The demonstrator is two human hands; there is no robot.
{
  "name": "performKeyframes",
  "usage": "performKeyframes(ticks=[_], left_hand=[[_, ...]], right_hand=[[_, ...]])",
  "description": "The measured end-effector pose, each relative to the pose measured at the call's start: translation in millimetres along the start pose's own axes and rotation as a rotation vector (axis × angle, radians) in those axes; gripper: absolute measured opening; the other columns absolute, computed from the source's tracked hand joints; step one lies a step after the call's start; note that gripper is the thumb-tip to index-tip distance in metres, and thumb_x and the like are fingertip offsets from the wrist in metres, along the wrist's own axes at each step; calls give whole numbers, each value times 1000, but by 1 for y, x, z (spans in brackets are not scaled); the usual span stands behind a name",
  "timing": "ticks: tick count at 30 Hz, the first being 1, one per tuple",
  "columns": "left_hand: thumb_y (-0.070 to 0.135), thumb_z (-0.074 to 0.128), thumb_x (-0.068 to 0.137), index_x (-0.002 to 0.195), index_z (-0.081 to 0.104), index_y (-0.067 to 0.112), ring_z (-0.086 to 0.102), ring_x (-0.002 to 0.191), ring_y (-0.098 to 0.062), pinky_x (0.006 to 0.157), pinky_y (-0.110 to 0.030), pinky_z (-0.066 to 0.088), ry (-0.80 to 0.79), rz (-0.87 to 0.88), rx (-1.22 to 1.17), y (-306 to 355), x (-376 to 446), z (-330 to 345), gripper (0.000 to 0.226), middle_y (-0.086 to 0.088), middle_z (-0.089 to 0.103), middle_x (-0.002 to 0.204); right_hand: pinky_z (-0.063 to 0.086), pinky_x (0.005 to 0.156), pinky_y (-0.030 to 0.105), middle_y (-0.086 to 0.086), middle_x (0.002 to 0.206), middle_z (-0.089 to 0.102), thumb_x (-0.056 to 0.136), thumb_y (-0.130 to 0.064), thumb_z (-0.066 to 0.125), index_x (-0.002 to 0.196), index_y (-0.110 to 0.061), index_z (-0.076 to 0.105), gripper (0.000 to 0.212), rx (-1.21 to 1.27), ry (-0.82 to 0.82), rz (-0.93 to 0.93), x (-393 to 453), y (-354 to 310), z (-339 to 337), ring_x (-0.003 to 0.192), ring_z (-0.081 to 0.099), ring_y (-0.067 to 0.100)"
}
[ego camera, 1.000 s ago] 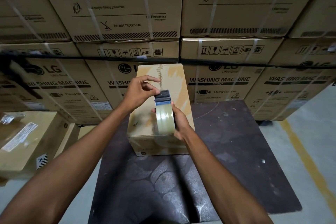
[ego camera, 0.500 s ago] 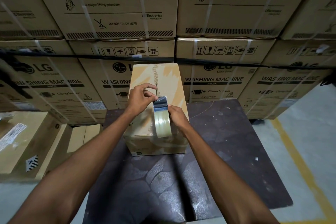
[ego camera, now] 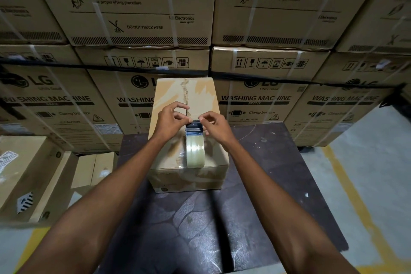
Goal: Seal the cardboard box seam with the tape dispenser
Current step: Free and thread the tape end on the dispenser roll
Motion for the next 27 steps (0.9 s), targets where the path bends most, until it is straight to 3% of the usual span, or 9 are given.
performKeyframes(ticks=[3,6,10,12,15,16,19,22,27], left_hand=[[3,89,86,115,73,15,83,83,-14,85,-25,61,5,-9,-8,-1,2,1,35,-2,83,75],[3,90,85,111,74,16,82,81,-10,82,-23,62,-4,-19,-25,-1,1,2,33,-1,83,75],[-2,89,84,114,74,6,79,102,-17,93,-28,64,-31,-54,-142,-5,-11,-6,35,-12,82,108],[1,84,90,114,74,6,76,102,-16,89,-26,65,-3,-100,-181,-17,-27,-11,27,-10,79,114],[12,72,102,103,74,8,71,77,-25,64,-31,64,23,-318,-318,-48,-64,-3,4,-12,80,94],[17,70,104,99,75,8,70,73,-25,60,-32,63,16,-361,-352,-55,-75,3,12,-11,80,86],[32,67,107,89,74,14,70,74,-19,68,-35,63,-6,-393,-397,-59,-97,20,26,-6,76,81],[31,64,108,86,68,17,65,63,-8,66,-32,56,-28,-353,-420,-51,-106,33,27,8,70,69],[42,73,102,84,74,12,61,71,-19,69,-35,45,-65,-382,-455,-41,-105,46,35,-1,71,78]], right_hand=[[62,84,45,-4,88,75,95,-20,73,93,-10,76,11,-93,-11,-20,10,-5,-1,90,71,16],[65,79,50,-1,81,72,94,-10,72,85,-6,74,10,-121,-2,-28,17,-8,0,83,68,17],[63,59,32,9,84,70,97,-3,70,88,-3,73,9,-58,-40,-10,19,-11,1,82,68,23],[61,58,27,11,87,70,97,-1,69,90,-1,73,8,-16,-43,9,21,-8,-1,82,69,23],[62,58,26,11,87,69,97,-1,70,90,-2,73,8,35,-65,34,24,-3,-1,82,69,21],[62,59,27,11,88,69,97,-1,70,89,-3,73,9,46,-74,40,26,-1,0,81,68,21],[65,67,36,13,90,70,96,-3,71,89,-3,74,8,50,-84,60,31,5,2,84,68,22],[66,73,46,13,89,72,96,-4,72,90,2,73,8,50,-76,80,35,8,2,84,69,24],[62,64,34,12,88,73,96,-3,70,93,6,73,10,61,-98,96,35,8,5,80,69,21]])
Point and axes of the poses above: each hand's wrist, its own x-axis towards the middle knuckle, its own z-axis out of the palm, y = z × x, the point moved 6 cm from there along x, towards the middle knuckle
